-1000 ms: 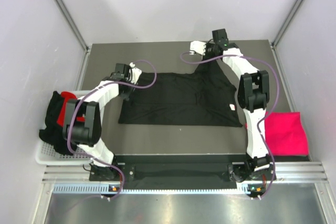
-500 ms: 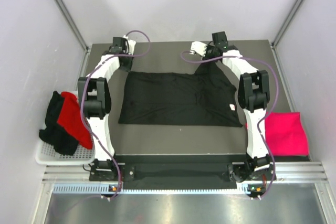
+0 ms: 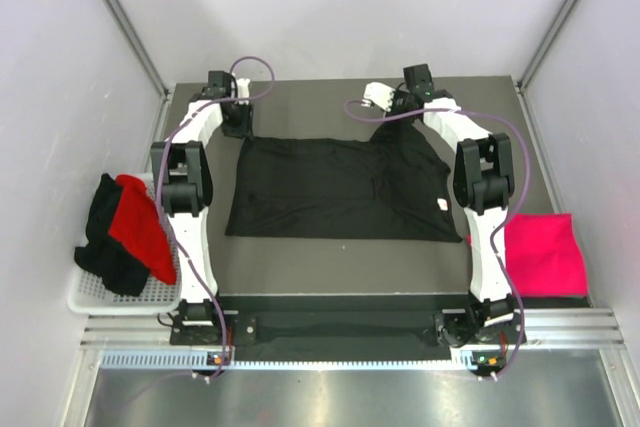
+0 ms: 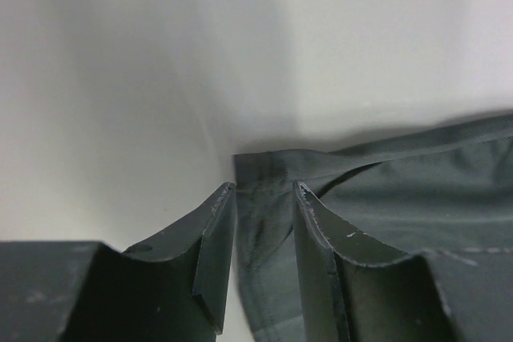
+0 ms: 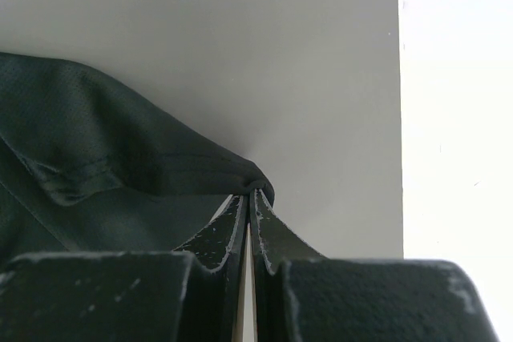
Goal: Fold and stack the t-shirts
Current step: Fold the tshirt
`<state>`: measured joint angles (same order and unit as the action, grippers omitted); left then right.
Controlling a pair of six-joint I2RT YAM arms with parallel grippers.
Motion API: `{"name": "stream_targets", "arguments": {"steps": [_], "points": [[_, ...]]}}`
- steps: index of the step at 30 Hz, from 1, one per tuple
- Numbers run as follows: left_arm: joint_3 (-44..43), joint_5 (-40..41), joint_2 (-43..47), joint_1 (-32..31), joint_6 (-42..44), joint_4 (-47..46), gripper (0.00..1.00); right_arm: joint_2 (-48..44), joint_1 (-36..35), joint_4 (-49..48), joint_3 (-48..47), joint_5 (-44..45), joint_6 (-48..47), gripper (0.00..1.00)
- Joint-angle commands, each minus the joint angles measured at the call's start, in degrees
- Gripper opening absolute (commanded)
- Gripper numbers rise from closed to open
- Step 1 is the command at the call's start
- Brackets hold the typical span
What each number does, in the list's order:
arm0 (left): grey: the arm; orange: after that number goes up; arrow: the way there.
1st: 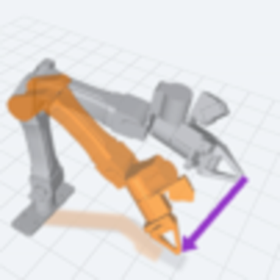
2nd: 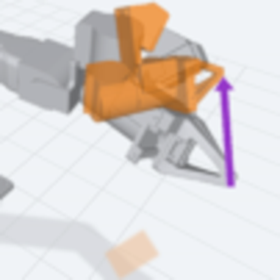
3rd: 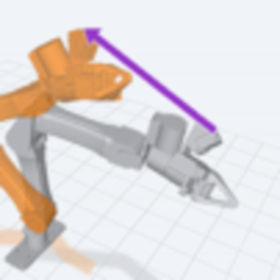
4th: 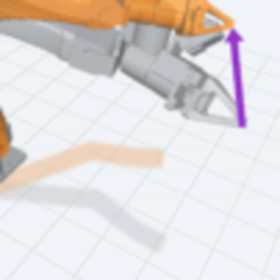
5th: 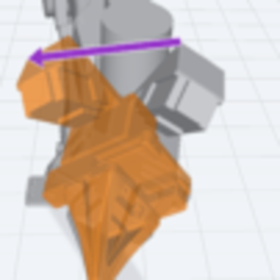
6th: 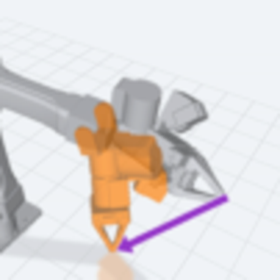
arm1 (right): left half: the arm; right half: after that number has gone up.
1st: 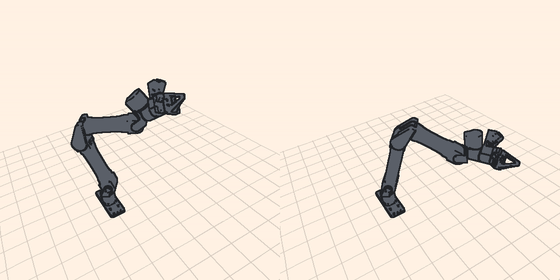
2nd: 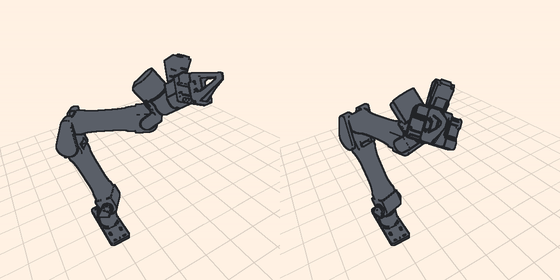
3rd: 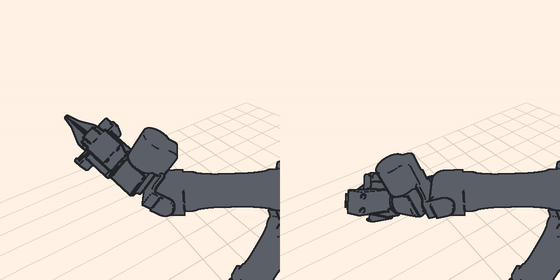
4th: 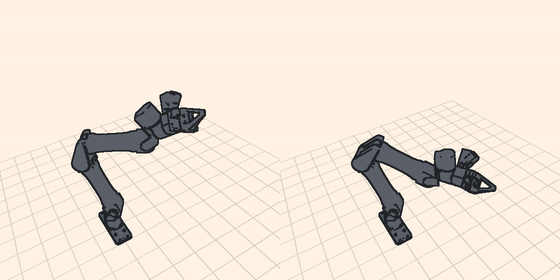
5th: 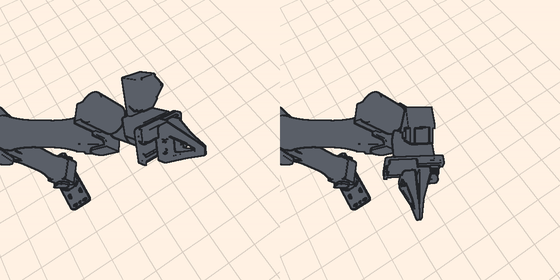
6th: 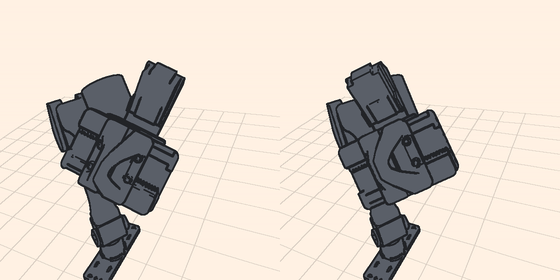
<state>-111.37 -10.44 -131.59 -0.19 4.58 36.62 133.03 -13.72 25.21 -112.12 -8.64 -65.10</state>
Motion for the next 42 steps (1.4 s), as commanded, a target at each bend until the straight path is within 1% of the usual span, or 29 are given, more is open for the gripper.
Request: {"name": "stream_targets", "arguments": {"steps": [1,10,17,21,22,23,26,30,32,38,42], "points": [[-1.13,-2.39,0.02,-0.17,-0.54,0.47,0.40,-4.10,0.27,-2.10,0.14,-0.06,0.94,0.00],[-4.03,-1.43,-3.41,-0.17,-0.54,0.82,0.41,-4.10,0.18,-1.66,0.32,-0.23,1.38,0.00],[-4.12,0.06,-4.46,-0.17,-0.71,0.29,0.38,-3.75,0.09,-1.57,0.49,-0.23,1.56,0.00],[-4.47,-0.99,-4.99,-0.17,-0.27,0.73,0.17,-3.92,0.18,-1.48,0.93,0.03,1.99,0.00],[-4.47,-1.16,-4.82,-0.17,-0.19,0.82,0.04,-4.01,0.18,-1.57,1.19,0.21,1.91,0.00],[-4.38,-1.60,-4.64,-0.17,-0.18,0.91,0.00,-4.53,0.18,-1.74,1.81,0.55,1.99,0.00],[-3.68,-1.17,-3.41,-0.17,-0.27,0.91,0.00,-5.94,0.27,-2.62,3.21,2.05,2.96,0.00],[-0.18,0.06,0.36,-0.17,-0.18,-1.20,0.00,-8.05,0.62,-3.06,4.62,3.54,4.63,0.00],[1.33,-0.20,3.17,-0.17,-0.01,-3.04,0.00,-9.19,0.71,-3.06,5.41,4.33,5.16,0.00],[5.46,-1.95,8.71,-0.17,-0.18,-4.53,0.00,-12.79,1.41,-2.98,7.61,5.57,7.26,0.00],[10.55,-2.83,13.28,-0.25,-0.10,-6.73,0.00,-15.95,1.59,-2.36,9.80,5.74,8.50,0.00]]}}
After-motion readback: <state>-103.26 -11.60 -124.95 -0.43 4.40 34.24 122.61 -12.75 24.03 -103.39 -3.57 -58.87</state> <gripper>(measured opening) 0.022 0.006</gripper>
